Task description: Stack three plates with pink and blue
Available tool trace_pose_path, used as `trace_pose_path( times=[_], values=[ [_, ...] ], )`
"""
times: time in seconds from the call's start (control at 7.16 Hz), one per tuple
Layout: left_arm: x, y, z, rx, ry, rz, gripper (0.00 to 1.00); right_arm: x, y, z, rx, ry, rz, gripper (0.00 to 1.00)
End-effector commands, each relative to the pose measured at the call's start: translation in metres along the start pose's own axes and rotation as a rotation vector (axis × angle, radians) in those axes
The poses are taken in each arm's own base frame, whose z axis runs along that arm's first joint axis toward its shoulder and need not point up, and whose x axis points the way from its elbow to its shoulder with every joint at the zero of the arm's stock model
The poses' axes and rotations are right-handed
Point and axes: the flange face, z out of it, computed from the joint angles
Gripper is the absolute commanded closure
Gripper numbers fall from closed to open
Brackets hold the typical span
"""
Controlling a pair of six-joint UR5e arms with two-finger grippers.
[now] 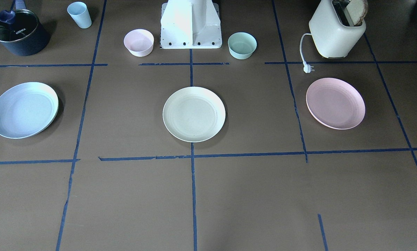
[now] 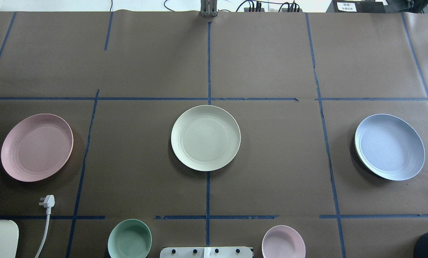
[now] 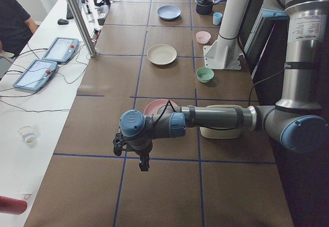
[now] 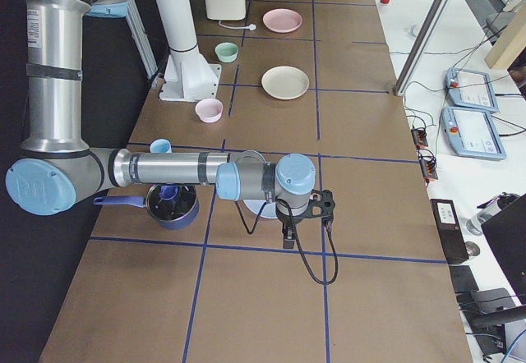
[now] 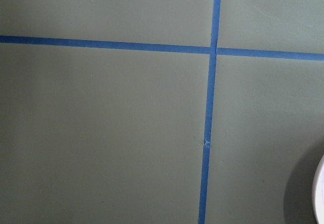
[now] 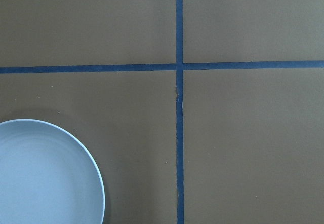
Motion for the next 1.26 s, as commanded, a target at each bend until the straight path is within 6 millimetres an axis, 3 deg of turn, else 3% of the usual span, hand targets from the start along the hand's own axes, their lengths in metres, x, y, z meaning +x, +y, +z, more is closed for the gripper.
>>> trace_pose_path(
  times=[0.0,0.28,0.56,0.7,0.98,1.12],
  values=[
    [0.0,0.001,0.0,-0.001,0.001,-0.003,0.0,0.001,0.001,0.001,-0.002,0.0,0.002,0.0],
    [0.014,-0.005,-0.011,0.022,-0.001,0.015,0.0,-0.001,0.001,-0.001,0.002,-0.003,0.0,0.0],
    [0.026,-0.01,-0.009,0.061,0.003,0.03,0.0,-0.004,0.0,-0.003,0.004,-0.011,-0.002,0.0],
    [0.052,-0.012,0.01,0.064,0.054,0.014,0.0,-0.004,0.0,-0.003,0.004,-0.014,-0.002,0.0],
    [0.094,0.013,0.068,0.099,0.103,-0.017,0.0,-0.006,-0.003,-0.004,0.01,-0.013,-0.008,0.0],
    [0.113,0.018,0.083,0.117,0.137,-0.045,0.0,-0.007,-0.003,-0.005,0.013,-0.013,-0.011,0.0]
  ],
)
